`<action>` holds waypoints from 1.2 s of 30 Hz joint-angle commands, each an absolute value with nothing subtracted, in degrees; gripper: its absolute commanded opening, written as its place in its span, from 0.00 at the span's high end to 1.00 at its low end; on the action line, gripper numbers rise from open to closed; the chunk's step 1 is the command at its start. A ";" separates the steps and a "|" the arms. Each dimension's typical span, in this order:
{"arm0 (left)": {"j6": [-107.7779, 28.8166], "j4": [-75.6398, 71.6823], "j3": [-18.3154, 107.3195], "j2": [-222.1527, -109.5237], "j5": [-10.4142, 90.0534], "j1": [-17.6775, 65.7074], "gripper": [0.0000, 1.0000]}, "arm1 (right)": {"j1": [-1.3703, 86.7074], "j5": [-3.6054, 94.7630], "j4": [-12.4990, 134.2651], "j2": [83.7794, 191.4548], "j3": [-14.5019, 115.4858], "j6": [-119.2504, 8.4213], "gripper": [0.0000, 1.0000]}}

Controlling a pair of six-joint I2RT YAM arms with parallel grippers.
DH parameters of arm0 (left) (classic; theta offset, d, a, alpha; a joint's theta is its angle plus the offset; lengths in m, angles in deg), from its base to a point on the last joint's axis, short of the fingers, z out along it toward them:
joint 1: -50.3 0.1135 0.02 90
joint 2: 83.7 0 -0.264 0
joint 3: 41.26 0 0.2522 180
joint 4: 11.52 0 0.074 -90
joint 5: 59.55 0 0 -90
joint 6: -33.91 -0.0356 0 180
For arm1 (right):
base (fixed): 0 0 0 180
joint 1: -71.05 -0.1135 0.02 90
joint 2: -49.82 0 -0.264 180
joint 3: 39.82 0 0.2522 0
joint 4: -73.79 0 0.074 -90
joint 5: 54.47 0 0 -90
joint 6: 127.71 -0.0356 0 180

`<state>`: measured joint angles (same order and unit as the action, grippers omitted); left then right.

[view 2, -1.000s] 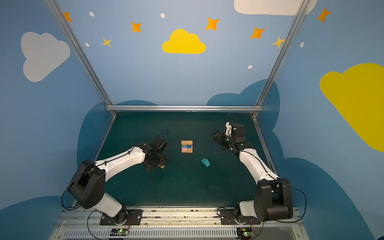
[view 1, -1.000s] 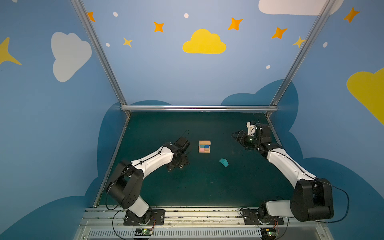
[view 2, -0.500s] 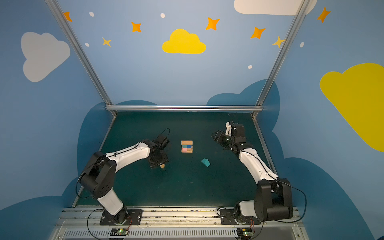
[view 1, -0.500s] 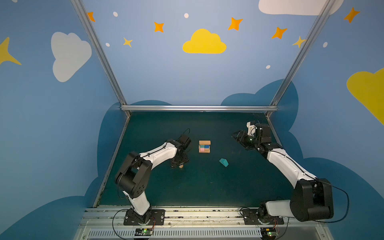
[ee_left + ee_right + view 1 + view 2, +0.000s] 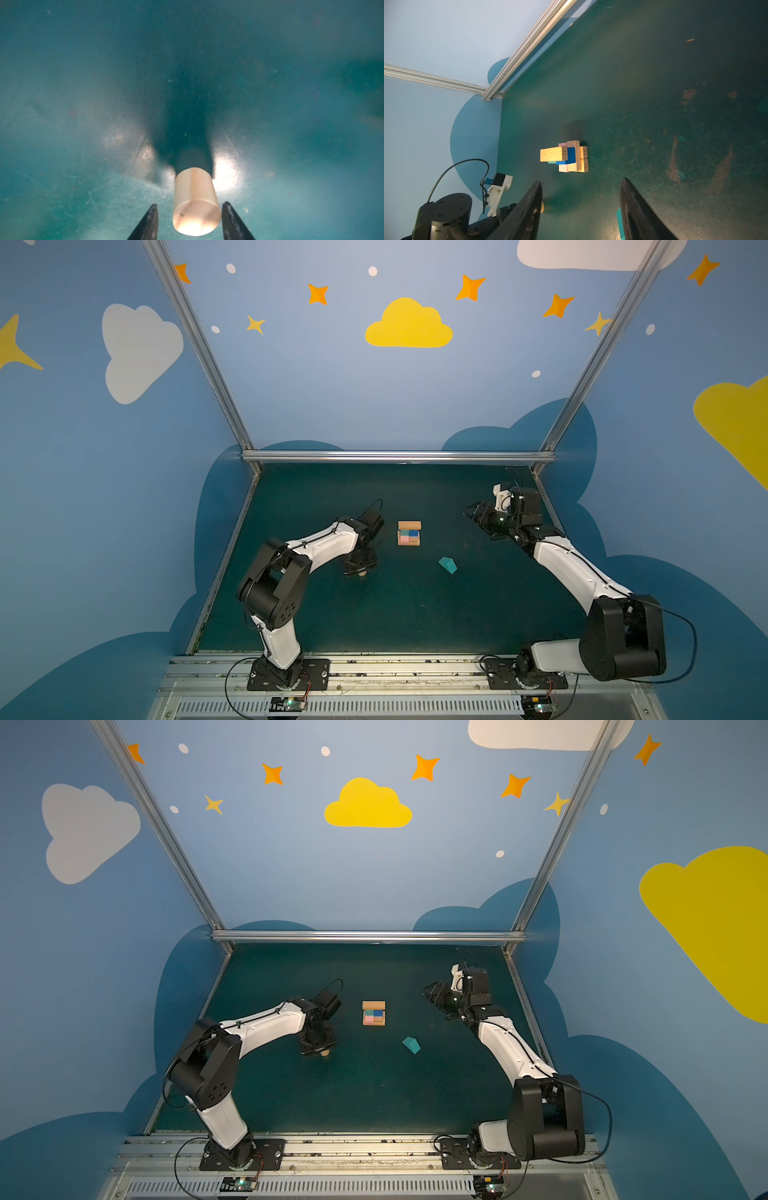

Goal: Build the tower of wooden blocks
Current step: 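Lower the left gripper and close it on the wooden cylinder, then lift the wooden cylinder with the left gripper and carry it over the tower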

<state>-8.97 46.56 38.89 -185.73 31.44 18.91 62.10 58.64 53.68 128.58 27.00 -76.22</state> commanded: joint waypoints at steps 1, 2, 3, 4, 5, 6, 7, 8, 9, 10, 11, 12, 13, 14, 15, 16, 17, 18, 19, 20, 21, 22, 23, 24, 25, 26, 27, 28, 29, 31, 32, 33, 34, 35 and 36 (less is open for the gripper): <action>-9.77 48.55 40.33 -186.79 31.09 19.14 0.53 | 62.44 58.51 53.53 128.79 26.67 -75.17 0.42; -9.85 48.72 40.59 -186.96 31.06 19.18 0.53 | 62.44 58.53 53.55 128.74 26.67 -75.22 0.42; -9.85 48.90 40.83 -187.10 31.06 19.16 0.54 | 62.46 58.51 53.51 128.70 26.70 -75.09 0.42; -9.92 49.00 40.95 -187.21 31.06 19.14 0.55 | 62.52 58.53 53.53 128.61 26.59 -75.18 0.42; -10.01 49.13 41.13 -187.20 31.06 19.19 0.55 | 62.57 58.62 53.53 128.65 26.59 -75.24 0.42; -9.99 49.26 41.22 -187.28 30.91 19.19 0.55 | 62.53 58.64 53.48 128.63 26.59 -75.15 0.42; -10.09 49.41 41.32 -187.23 30.89 19.19 0.55 | 62.53 58.64 53.45 128.60 26.59 -75.15 0.42; -10.12 49.48 41.40 -187.19 30.73 19.19 0.56 | 62.61 58.62 53.44 128.52 26.59 -75.16 0.42; -10.14 49.63 41.41 -187.20 30.63 19.19 0.57 | 62.63 58.60 53.44 128.48 26.50 -75.20 0.42; -10.20 49.68 41.41 -187.07 30.62 19.19 0.58 | 62.63 58.64 53.51 128.43 26.50 -75.17 0.42; -10.20 49.70 41.41 -186.91 30.61 19.14 0.59 | 62.63 58.64 53.45 128.39 26.50 -75.18 0.42; -10.19 49.77 41.49 -186.98 30.62 19.14 0.59 | 62.68 58.62 53.49 128.36 26.50 -75.16 0.42; -10.29 49.79 41.50 -186.97 30.62 19.12 0.59 | 62.65 58.60 53.45 128.39 26.49 -75.15 0.42; -10.28 49.88 41.50 -186.97 30.71 19.19 0.60 | 62.70 58.68 53.50 128.37 26.45 -75.18 0.42; -10.30 49.88 41.50 -186.97 30.71 19.14 0.60 | 62.70 58.73 53.53 128.34 26.41 -75.21 0.42; -10.32 49.96 41.45 -187.07 30.71 19.19 0.61 | 62.70 58.72 53.53 128.39 26.40 -75.27 0.42; -10.38 49.94 41.41 -187.06 30.71 19.12 0.62 | 62.70 58.73 53.53 128.41 26.41 -75.24 0.42; -10.34 49.97 41.47 -187.08 30.71 19.16 0.62 | 62.70 58.73 53.53 128.48 26.41 -75.19 0.42; -10.38 50.03 41.41 -187.14 30.71 19.18 0.62 | 62.70 58.73 53.52 128.48 26.41 -75.24 0.42; -10.38 50.05 41.41 -187.23 30.76 19.19 0.62 | 62.67 58.73 53.53 128.45 26.41 -75.24 0.42; -10.38 50.05 41.45 -187.30 30.76 19.15 0.63 | 62.71 58.73 53.53 128.43 26.41 -75.24 0.42; -10.37 50.12 41.49 -187.32 30.76 19.19 0.63 | 62.70 58.77 53.53 128.47 26.41 -75.22 0.42; -10.38 50.10 41.50 -187.48 30.80 19.12 0.64 | 62.70 58.82 53.53 128.46 26.41 -75.24 0.42; -10.38 50.14 41.58 -187.47 30.80 19.19 0.64 | 62.72 58.75 53.48 128.47 26.41 -75.27 0.42; -10.38 50.14 41.54 -187.43 30.80 19.18 0.65 | 62.75 58.81 53.53 128.38 26.45 -75.22 0.42; -10.44 50.14 41.66 -187.45 30.80 19.18 0.66 | 62.71 58.80 53.53 128.47 26.41 -75.23 0.42; -10.45 50.14 41.67 -187.44 30.80 19.19 0.66 | 62.79 58.81 53.59 128.46 26.41 -75.29 0.42; -10.47 50.13 41.67 -187.47 30.80 19.11 0.67 | 62.79 58.82 53.53 128.40 26.32 -75.26 0.42; -10.55 50.14 41.74 -187.49 30.80 19.19 0.67 | 62.79 58.82 53.53 128.43 26.35 -75.31 0.42; -10.73 50.14 41.81 -187.45 30.95 19.12 0.68 | 62.79 58.81 53.53 128.47 26.36 -75.32 0.42; -10.81 50.11 41.76 -187.48 31.05 19.12 0.70 | 62.78 58.78 53.53 128.45 26.36 -75.32 0.42; -11.06 50.14 41.83 -187.47 31.15 19.10 0.71 | 62.79 58.78 53.57 128.46 26.38 -75.33 0.42; -11.17 50.22 41.93 -187.44 31.15 19.10 0.73 | 62.77 58.81 53.53 128.47 26.33 -75.28 0.42; -11.42 50.47 42.10 -187.34 30.94 19.10 0.75 | 62.79 58.82 53.53 128.43 26.32 -75.29 0.42; -11.53 50.74 42.39 -187.22 30.66 19.10 0.75 | 62.79 58.78 53.48 128.48 26.32 -75.31 0.42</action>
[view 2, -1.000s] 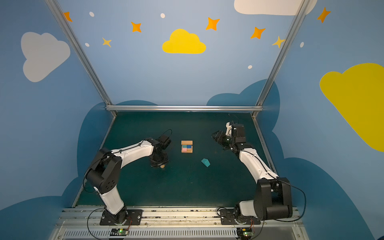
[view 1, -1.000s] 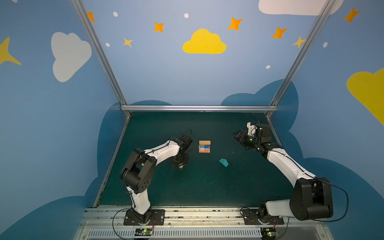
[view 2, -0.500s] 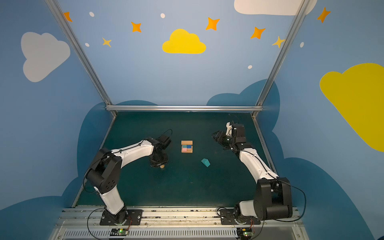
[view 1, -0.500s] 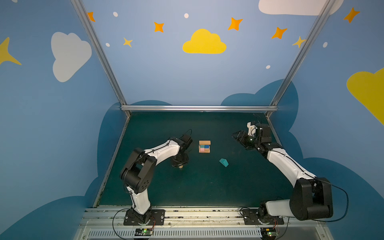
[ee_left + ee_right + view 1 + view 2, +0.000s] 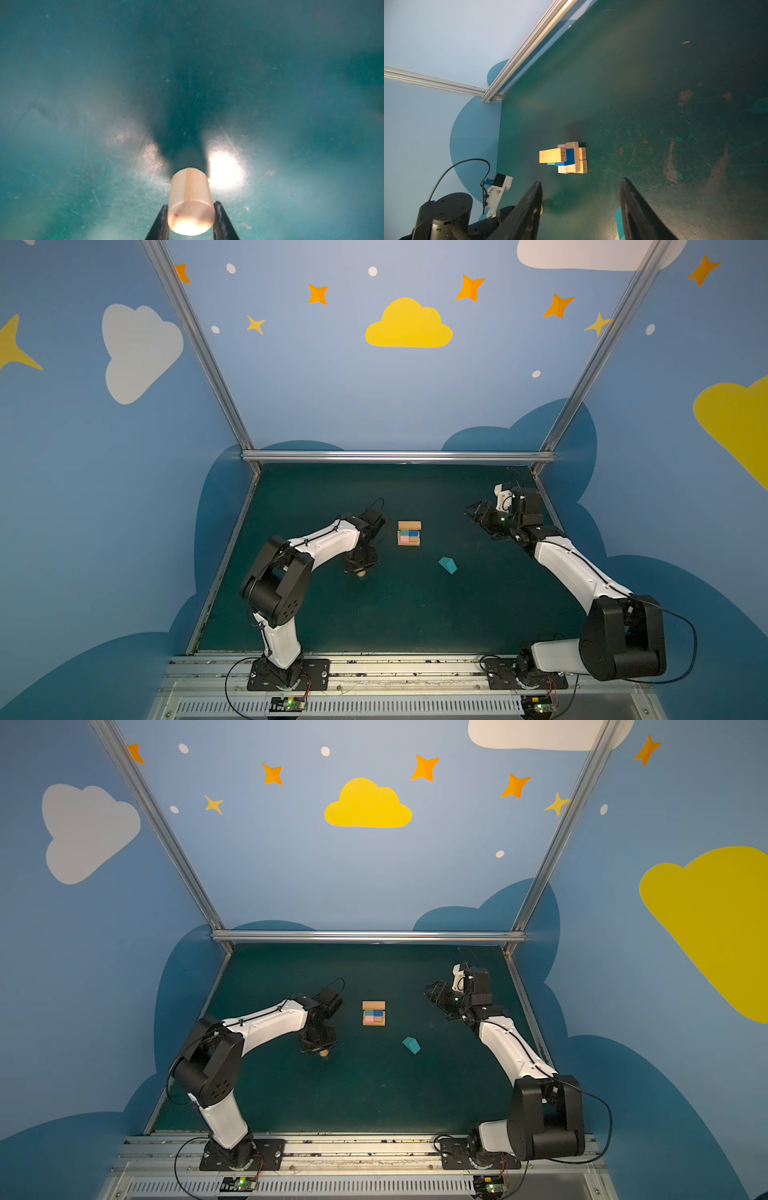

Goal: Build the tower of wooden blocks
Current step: 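Lift the wooden cylinder with the left gripper and carry it over the tower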

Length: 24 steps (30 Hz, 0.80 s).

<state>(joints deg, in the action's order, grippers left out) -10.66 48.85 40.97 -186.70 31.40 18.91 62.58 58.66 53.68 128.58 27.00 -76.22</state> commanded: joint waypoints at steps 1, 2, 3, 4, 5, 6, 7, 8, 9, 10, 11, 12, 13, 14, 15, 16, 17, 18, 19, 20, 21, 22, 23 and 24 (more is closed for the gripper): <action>-11.94 51.30 42.82 -187.03 30.32 19.10 0.76 | 62.79 58.77 53.53 128.46 26.32 -75.25 0.42; -12.21 51.89 43.31 -186.80 29.80 19.10 0.77 | 62.79 58.81 53.54 128.46 26.32 -75.22 0.42; -12.69 52.30 43.81 -186.52 29.58 19.06 0.78 | 62.79 58.80 53.53 128.48 26.32 -75.25 0.42; -13.37 52.72 44.46 -186.21 29.44 19.06 0.79 | 62.78 58.78 53.53 128.48 26.34 -75.30 0.42; -13.99 53.23 45.23 -185.80 29.33 19.10 0.81 | 62.78 58.81 53.53 128.43 26.41 -75.29 0.42; -14.59 53.71 45.95 -185.51 29.22 19.10 0.82 | 62.79 58.78 53.57 128.56 26.41 -75.33 0.42; -15.26 54.50 47.01 -185.27 28.92 19.10 0.84 | 62.79 58.75 53.61 128.59 26.41 -75.33 0.42; -16.06 55.47 48.30 -185.12 28.58 19.10 0.85 | 62.79 58.79 53.62 128.69 26.41 -75.37 0.42; -16.72 56.40 49.57 -185.10 28.28 19.10 0.85 | 62.78 58.76 53.61 128.74 26.40 -75.34 0.42; -17.59 57.53 51.29 -185.18 27.80 19.10 0.85 | 62.77 58.91 53.72 128.82 26.41 -75.41 0.42; -18.66 58.52 53.09 -185.34 27.66 19.10 0.85 | 62.79 58.99 53.70 128.83 26.41 -75.38 0.42; -19.83 59.46 54.72 -185.65 27.43 19.10 0.85 | 62.75 58.99 53.75 128.81 26.41 -75.35 0.42; -20.95 60.47 56.66 -186.06 27.01 19.15 0.85 | 62.79 58.97 53.71 128.83 26.41 -75.34 0.42; -22.20 61.47 58.62 -186.62 26.53 19.10 0.85 | 62.82 58.84 53.71 128.83 26.41 -75.29 0.42; -23.03 62.34 60.38 -187.18 26.20 19.10 0.85 | 62.86 58.90 53.68 128.88 26.41 -75.24 0.42; -23.95 63.25 62.44 -187.89 25.97 19.06 0.85 | 62.88 58.89 53.70 129.00 26.41 -75.25 0.42; -24.76 64.00 64.39 -188.64 26.05 19.10 0.85 | 62.90 58.82 53.70 129.08 26.41 -75.24 0.42; -25.32 64.48 66.10 -189.31 26.17 19.10 0.85 | 62.88 58.90 53.72 129.18 26.41 -75.26 0.42; -25.95 65.05 68.06 -189.97 26.50 19.10 0.85 | 62.92 58.97 53.79 129.26 26.45 -75.24 0.42; -26.63 65.59 70.18 -190.81 26.65 19.10 0.86 | 62.97 59.06 53.80 129.31 26.50 -75.24 0.42; -27.10 66.07 71.92 -191.44 26.90 19.10 0.86 | 62.97 59.16 53.85 129.42 26.50 -75.24 0.42; -27.88 66.72 74.13 -192.30 27.33 19.10 0.85 | 63.04 59.17 53.88 129.44 26.50 -75.24 0.42; -28.99 67.60 76.52 -193.35 27.87 19.10 0.85 | 63.05 59.26 53.86 129.58 26.50 -75.25 0.42; -29.67 68.45 78.67 -194.12 28.36 19.10 0.86 | 63.05 59.34 53.95 129.55 26.50 -75.24 0.42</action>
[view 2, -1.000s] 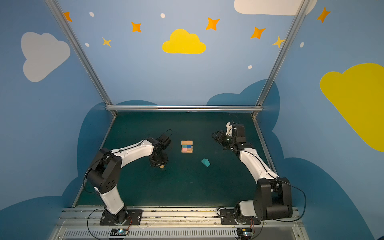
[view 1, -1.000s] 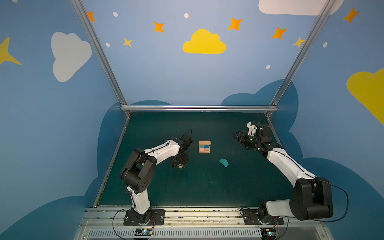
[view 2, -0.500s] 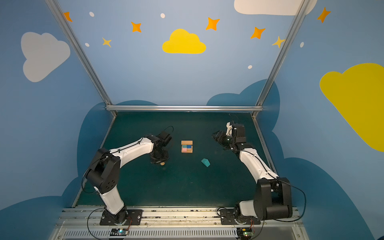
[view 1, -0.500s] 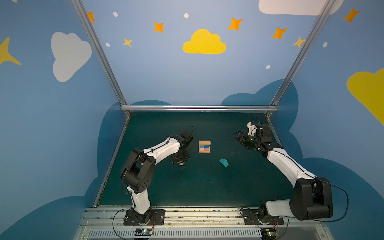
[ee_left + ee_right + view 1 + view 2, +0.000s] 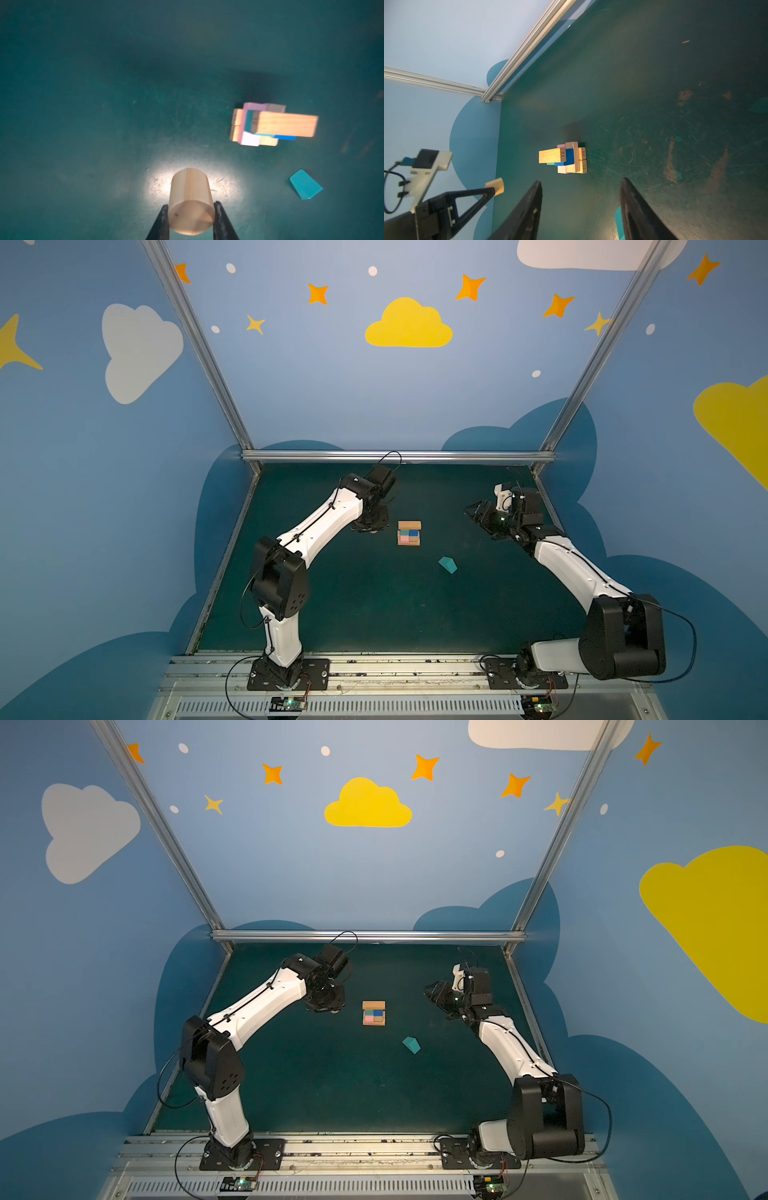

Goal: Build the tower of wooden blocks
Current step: 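Lift the wooden cylinder with the left gripper and carry it over the tower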

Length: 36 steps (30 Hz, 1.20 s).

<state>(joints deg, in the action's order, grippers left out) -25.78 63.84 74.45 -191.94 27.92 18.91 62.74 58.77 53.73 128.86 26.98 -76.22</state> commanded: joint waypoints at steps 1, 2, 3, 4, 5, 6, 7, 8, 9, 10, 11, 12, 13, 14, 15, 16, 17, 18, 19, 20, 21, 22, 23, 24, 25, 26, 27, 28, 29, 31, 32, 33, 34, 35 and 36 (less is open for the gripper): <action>-30.68 69.29 81.13 -195.34 29.25 19.10 0.86 | 63.14 59.43 54.10 129.77 26.50 -75.24 0.42; -31.32 69.99 82.93 -196.32 29.94 19.10 0.86 | 63.14 59.49 54.17 129.86 26.50 -75.24 0.42; -32.17 70.54 85.23 -197.57 30.94 19.10 0.86 | 63.08 59.65 54.28 129.95 26.50 -75.32 0.42; -32.93 71.30 87.40 -198.82 31.80 19.04 0.87 | 63.25 59.74 54.39 130.14 26.54 -75.33 0.42; -33.27 72.00 89.32 -199.97 32.17 18.95 0.87 | 63.22 59.83 54.41 130.30 26.58 -75.33 0.42; -33.92 72.88 91.36 -201.28 32.73 18.83 0.87 | 63.27 59.89 54.49 130.54 26.59 -75.33 0.42; -34.65 73.88 93.71 -202.75 33.37 18.64 0.88 | 63.33 60.05 54.58 130.67 26.61 -75.33 0.42; -35.05 74.75 96.06 -203.98 33.44 18.43 0.88 | 63.32 60.13 54.66 130.76 26.67 -75.33 0.42; -35.82 75.91 98.45 -205.44 33.44 18.08 0.88 | 63.40 60.27 54.74 130.95 26.67 -75.33 0.42; -36.54 77.09 101.03 -207.04 33.45 17.75 0.88 | 63.41 60.31 54.76 131.13 26.67 -75.33 0.42; -36.93 78.25 103.43 -208.27 33.29 17.39 0.88 | 63.42 60.40 54.85 131.31 26.67 -75.33 0.42; -37.44 79.54 106.21 -210.14 33.02 17.03 0.88 | 63.52 60.37 54.85 131.42 26.72 -75.33 0.42; -38.06 80.85 109.03 -211.90 32.91 16.59 0.88 | 63.65 60.40 54.90 131.62 26.76 -75.25 0.42; -38.63 81.94 111.36 -213.34 32.76 16.16 0.88 | 63.67 60.39 54.84 131.69 26.76 -75.24 0.42; -39.23 83.02 113.99 -214.93 32.65 15.70 0.88 | 63.75 60.49 54.81 131.81 26.89 -75.17 0.42; -39.90 84.17 116.64 -216.58 32.71 15.25 0.88 | 63.79 60.57 54.89 131.94 26.85 -75.15 0.42; -40.32 84.93 118.62 -217.78 33.01 14.94 0.88 | 63.93 60.65 54.91 132.08 26.85 -75.13 0.42; -40.68 85.72 120.62 -219.11 33.37 14.56 0.88 | 64.02 60.75 54.83 132.11 26.85 -75.15 0.42; -40.83 86.20 122.16 -220.16 33.79 14.30 0.88 | 64.14 60.75 54.89 132.16 26.89 -75.16 0.42; -40.92 86.35 122.94 -220.94 34.34 14.11 0.88 | 64.11 60.84 54.90 132.20 26.85 -75.15 0.42; -40.85 86.20 123.39 -221.46 35.02 13.94 0.88 | 64.15 60.91 54.93 132.34 26.86 -75.15 0.42; -40.71 85.81 123.41 -221.87 35.34 13.83 0.88 | 64.17 60.88 54.94 132.38 26.85 -75.12 0.42; -40.65 85.52 123.33 -222.05 35.66 13.78 0.88 | 64.20 61.01 55.02 132.43 26.85 -75.17 0.42; -40.78 85.31 123.40 -222.35 36.25 13.61 0.88 | 64.27 61.10 54.98 132.52 26.85 -75.16 0.42; -40.83 84.98 123.34 -222.58 36.50 13.49 0.88 | 64.27 61.12 55.12 132.66 26.85 -75.24 0.42; -40.71 84.74 123.40 -222.74 36.56 13.35 0.88 | 64.32 61.23 55.12 132.74 26.86 -75.23 0.42; -40.71 84.52 123.36 -222.93 36.68 13.17 0.88 | 64.24 61.34 55.21 132.70 26.86 -75.33 0.42; -40.79 84.27 123.41 -223.16 36.69 13.00 0.87 | 64.23 61.37 55.29 132.78 26.85 -75.33 0.42; -40.77 84.10 123.40 -223.30 36.52 12.83 0.87 | 64.29 61.45 55.36 132.87 26.85 -75.38 0.42; -40.96 83.82 123.41 -223.73 36.31 12.54 0.87 | 64.35 61.49 55.51 133.04 26.85 -75.40 0.42; -40.99 83.80 123.40 -223.83 35.89 12.44 0.87 | 64.37 61.54 55.48 133.07 26.85 -75.34 0.42; -40.97 83.70 123.41 -224.04 35.41 12.42 0.87 | 64.37 61.54 55.45 133.11 26.85 -75.37 0.42; -41.02 83.58 123.41 -224.27 35.09 12.42 0.87 | 64.37 61.54 55.51 133.18 26.85 -75.42 0.42; -40.99 83.48 123.40 -224.47 34.87 12.42 0.87 | 64.37 61.54 55.52 133.28 26.85 -75.35 0.42; -40.99 83.44 123.41 -224.70 34.73 12.43 0.87 | 64.33 61.63 55.56 133.33 26.93 -75.42 0.42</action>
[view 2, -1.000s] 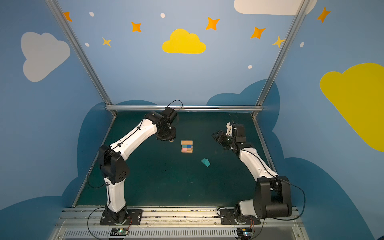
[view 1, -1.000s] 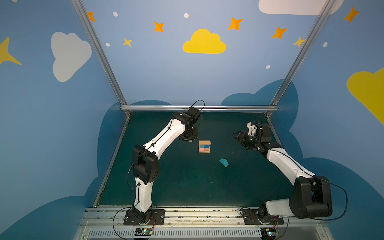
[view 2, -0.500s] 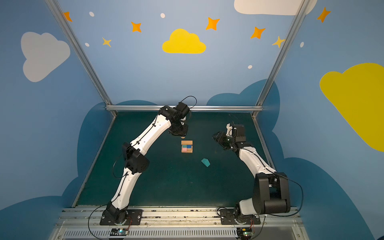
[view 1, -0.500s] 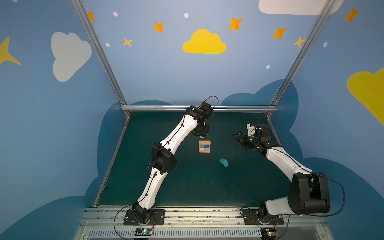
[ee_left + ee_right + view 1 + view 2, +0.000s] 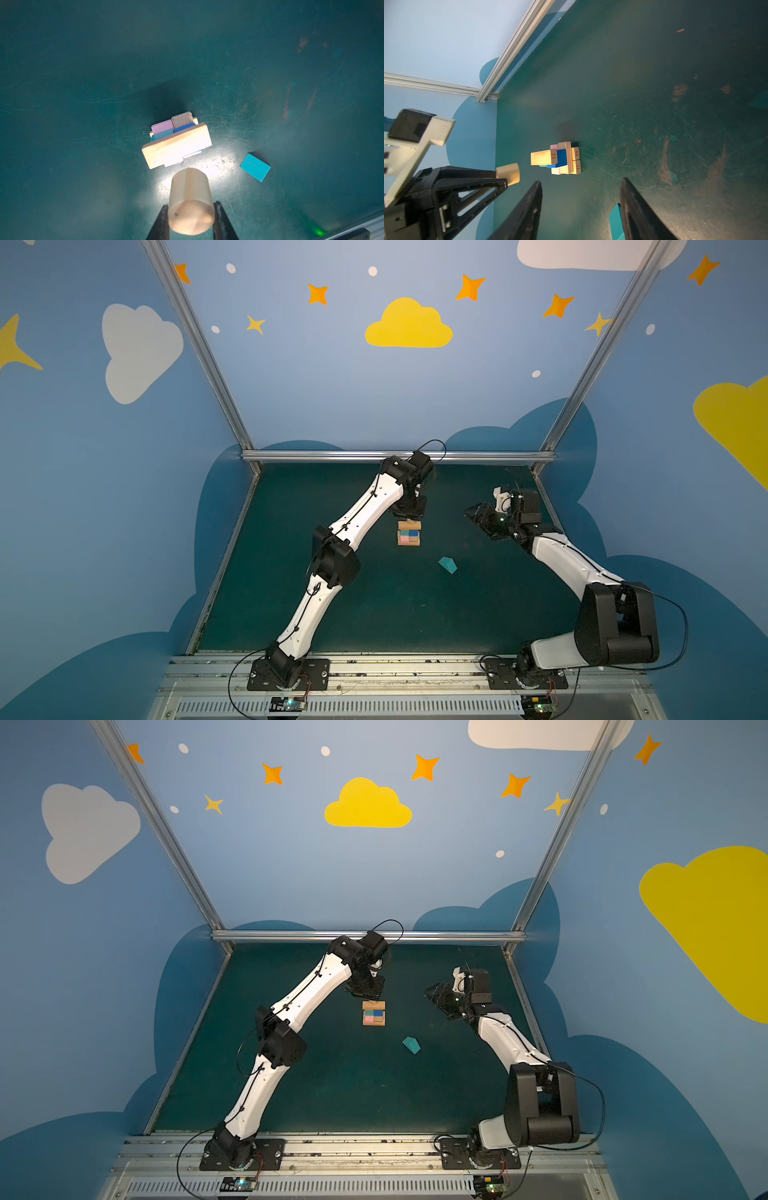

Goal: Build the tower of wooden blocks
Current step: 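Lift the wooden cylinder with the left gripper and carry it over the tower, then lower the wooden cylinder onto the plank atop the tower with the left gripper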

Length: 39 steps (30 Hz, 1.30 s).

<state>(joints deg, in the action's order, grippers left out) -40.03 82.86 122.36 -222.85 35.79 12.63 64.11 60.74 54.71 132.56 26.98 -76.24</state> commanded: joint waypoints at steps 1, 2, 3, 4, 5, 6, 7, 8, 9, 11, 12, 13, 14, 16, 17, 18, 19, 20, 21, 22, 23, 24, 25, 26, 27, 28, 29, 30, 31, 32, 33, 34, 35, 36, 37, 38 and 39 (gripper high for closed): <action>-41.06 83.45 123.44 -224.82 34.68 12.42 0.87 | 64.37 61.61 55.57 133.31 26.94 -75.43 0.42; -40.99 83.36 123.41 -225.06 34.52 12.43 0.87 | 64.37 61.62 55.57 133.44 26.94 -75.43 0.42; -40.95 83.23 123.49 -225.27 34.13 12.42 0.87 | 64.37 61.56 55.56 133.52 27.01 -75.42 0.42; -40.81 83.13 123.50 -225.44 33.77 12.42 0.87 | 64.37 61.70 55.62 133.52 27.02 -75.51 0.42; -40.71 83.03 123.52 -225.52 33.38 12.42 0.87 | 64.37 61.71 55.56 133.58 27.04 -75.50 0.42; -40.63 82.86 123.53 -225.64 33.06 12.43 0.87 | 64.37 61.72 55.57 133.60 27.03 -75.47 0.42; -40.53 82.71 123.50 -225.75 32.87 12.42 0.86 | 64.38 61.72 55.64 133.60 27.03 -75.47 0.42; -40.38 82.45 123.57 -225.83 32.74 12.45 0.86 | 64.37 61.67 55.62 133.58 27.03 -75.51 0.42; -40.29 82.23 123.58 -225.86 32.61 12.42 0.86 | 64.37 61.72 55.64 133.67 27.03 -75.45 0.42; -39.97 81.74 123.54 -225.90 32.38 12.51 0.86 | 64.42 61.72 55.55 133.66 27.03 -75.46 0.42; -39.92 81.48 123.56 -225.97 32.47 12.48 0.86 | 64.38 61.65 55.56 133.69 27.03 -75.47 0.42; -39.87 81.30 123.58 -226.03 32.39 12.49 0.86 | 64.37 61.72 55.61 133.71 27.03 -75.44 0.42; -39.71 81.10 123.59 -226.08 32.34 12.47 0.86 | 64.37 61.71 55.55 133.75 27.04 -75.47 0.42; -39.58 80.90 123.54 -226.21 32.12 12.62 0.86 | 64.37 61.77 55.60 133.84 27.11 -75.49 0.42; -39.53 80.83 123.57 -226.30 32.12 12.61 0.86 | 64.37 61.80 55.57 133.90 27.11 -75.49 0.42; -39.42 80.81 123.53 -226.34 32.07 12.70 0.86 | 64.38 61.80 55.59 133.98 27.11 -75.46 0.42; -39.25 80.82 123.58 -226.51 31.90 12.77 0.86 | 64.37 61.80 55.57 134.00 27.12 -75.43 0.42; -39.06 80.82 123.53 -226.53 31.77 12.84 0.86 | 64.37 61.81 55.60 133.99 27.11 -75.50 0.42; -38.84 80.82 123.52 -226.61 31.81 12.97 0.86 | 64.42 61.80 55.60 134.07 27.16 -75.45 0.42; -38.52 80.82 123.57 -226.70 31.77 13.03 0.85 | 64.37 61.81 55.64 134.07 27.12 -75.43 0.42; -38.21 80.82 123.58 -226.82 31.77 13.17 0.85 | 64.37 61.78 55.64 134.23 27.20 -75.51 0.42; -37.93 80.82 123.66 -226.89 31.79 13.31 0.85 | 64.37 61.85 55.68 134.26 27.20 -75.51 0.42; -37.59 80.82 123.67 -227.01 31.62 13.39 0.85 | 64.38 61.86 55.64 134.43 27.27 -75.46 0.42; -37.35 80.82 123.65 -227.12 31.67 13.48 0.85 | 64.38 61.89 55.72 134.42 27.29 -75.48 0.42; -37.22 80.73 123.65 -227.26 31.81 13.56 0.84 | 64.37 61.89 55.74 134.54 27.29 -75.49 0.42; -37.12 80.64 123.67 -227.26 31.85 13.56 0.84 | 64.37 61.95 55.75 134.55 27.37 -75.58 0.42; -37.18 80.56 123.75 -227.35 32.00 13.57 0.84 | 64.37 61.93 55.73 134.68 27.38 -75.60 0.42; -37.18 80.47 123.76 -227.33 32.04 13.64 0.84 | 64.37 61.96 55.81 134.78 27.38 -75.60 0.42; -37.14 80.40 123.76 -227.36 32.18 13.67 0.84 | 64.37 62.06 55.90 134.87 27.38 -75.60 0.42; -37.18 80.38 123.76 -227.44 32.44 13.65 0.84 | 64.37 62.06 55.98 134.88 27.38 -75.69 0.42; -37.14 80.29 123.74 -227.40 32.51 13.66 0.83 | 64.37 62.15 56.09 134.99 27.38 -75.75 0.42; -37.14 80.21 123.76 -227.54 32.68 13.71 0.83 | 64.35 62.31 56.25 135.18 27.38 -75.85 0.43; -37.17 80.20 123.76 -227.57 32.81 13.66 0.82 | 64.37 62.48 56.38 135.33 27.38 -75.90 0.43; -37.21 80.07 123.76 -227.68 32.91 13.64 0.82 | 64.37 62.59 56.47 135.50 27.38 -76.02 0.43; -37.21 80.07 123.76 -227.84 33.07 13.66 0.82 | 64.37 62.68 56.63 135.49 27.40 -76.04 0.43; -37.18 80.07 123.76 -227.92 33.25 13.74 0.82 | 64.38 62.77 56.66 135.51 27.38 -76.09 0.43; -37.15 80.16 123.76 -228.00 33.47 13.69 0.81 | 64.37 62.77 56.68 135.61 27.38 -76.08 0.43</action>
